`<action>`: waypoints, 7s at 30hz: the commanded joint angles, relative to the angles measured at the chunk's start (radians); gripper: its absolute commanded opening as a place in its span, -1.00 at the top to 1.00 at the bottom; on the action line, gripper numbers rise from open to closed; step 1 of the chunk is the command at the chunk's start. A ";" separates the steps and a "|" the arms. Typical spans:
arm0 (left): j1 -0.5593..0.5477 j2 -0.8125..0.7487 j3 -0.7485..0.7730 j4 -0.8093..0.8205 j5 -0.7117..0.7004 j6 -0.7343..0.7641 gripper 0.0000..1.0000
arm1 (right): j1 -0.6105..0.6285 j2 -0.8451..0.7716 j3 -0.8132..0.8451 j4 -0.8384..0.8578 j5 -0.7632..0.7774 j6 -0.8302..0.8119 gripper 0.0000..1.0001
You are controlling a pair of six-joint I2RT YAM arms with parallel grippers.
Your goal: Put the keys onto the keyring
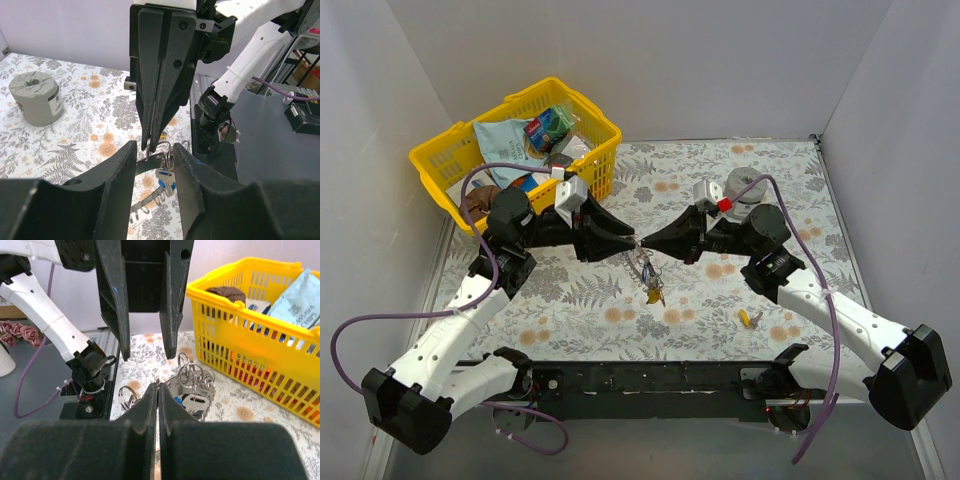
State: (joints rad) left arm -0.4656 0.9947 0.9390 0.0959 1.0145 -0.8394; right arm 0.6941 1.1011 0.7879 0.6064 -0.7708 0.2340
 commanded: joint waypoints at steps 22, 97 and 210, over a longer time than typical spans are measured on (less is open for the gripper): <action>0.007 -0.011 -0.023 0.157 0.127 -0.081 0.32 | -0.004 0.029 -0.024 0.598 -0.110 0.234 0.97; 0.005 0.096 -0.009 0.258 0.068 -0.230 0.73 | -0.002 0.134 -0.042 0.748 -0.105 0.396 0.97; 0.005 0.018 -0.082 -0.239 -0.218 0.310 1.00 | -0.033 -0.159 -0.385 -1.182 1.236 0.756 0.01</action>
State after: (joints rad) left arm -0.4629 1.0306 0.8391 -0.1581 0.7742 -0.5388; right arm 0.6651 0.9237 0.4278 -0.6682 0.4667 1.0149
